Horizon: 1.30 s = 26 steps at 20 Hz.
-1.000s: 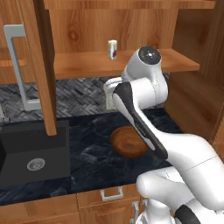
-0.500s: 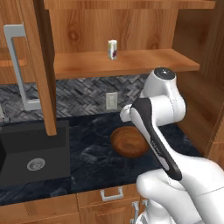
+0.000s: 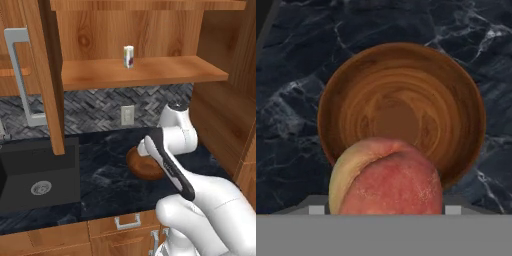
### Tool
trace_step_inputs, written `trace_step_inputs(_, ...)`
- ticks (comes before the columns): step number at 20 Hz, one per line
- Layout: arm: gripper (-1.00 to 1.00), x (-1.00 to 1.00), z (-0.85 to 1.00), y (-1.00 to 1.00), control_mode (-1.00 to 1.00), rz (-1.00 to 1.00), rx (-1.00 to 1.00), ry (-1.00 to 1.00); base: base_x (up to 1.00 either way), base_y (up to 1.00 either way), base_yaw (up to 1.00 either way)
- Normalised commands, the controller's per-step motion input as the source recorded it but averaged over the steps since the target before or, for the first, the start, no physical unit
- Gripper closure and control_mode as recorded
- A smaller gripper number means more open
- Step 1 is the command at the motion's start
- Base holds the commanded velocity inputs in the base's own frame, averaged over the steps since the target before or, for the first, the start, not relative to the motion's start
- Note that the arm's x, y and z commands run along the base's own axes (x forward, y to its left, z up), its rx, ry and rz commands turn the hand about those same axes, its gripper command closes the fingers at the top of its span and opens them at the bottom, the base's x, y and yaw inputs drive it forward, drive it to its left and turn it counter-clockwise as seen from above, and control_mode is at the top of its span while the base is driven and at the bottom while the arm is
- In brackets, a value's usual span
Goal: Pick the peach from the cabinet and place it in the bowl. Then pick the bowl and place it in the sink. Then turn on the sink facuet.
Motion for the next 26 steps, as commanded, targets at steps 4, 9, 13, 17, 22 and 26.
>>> trace_step_inputs(4, 1.00, 0.54, -0.68, 0.00, -1.00, 0.00, 0.00, 0.03, 0.00, 0.00, 0.00)
trace_step_inputs(9, 1.00, 0.25, -0.54, 0.00, -1.00, 0.00, 0.00, 0.03, 0.00, 0.00, 0.00)
trace_step_inputs(13, 1.00, 0.06, -0.49, 0.00, -1.00, 0.00, 0.00, 0.01, 0.00, 0.00, 0.00)
trace_step_inputs(17, 1.00, 0.11, -0.34, 0.00, -1.00, 0.00, 0.00, 0.00, 0.00, 0.00, 0.00)
trace_step_inputs(22, -1.00, 0.06, -0.08, 0.03, -1.00, 0.00, 0.00, 0.00, 0.00, 0.00, 0.00)
trace_step_inputs(26, -1.00, 0.09, 0.02, 0.02, -1.00, 0.00, 0.00, -0.03, 0.00, 0.00, 0.00)
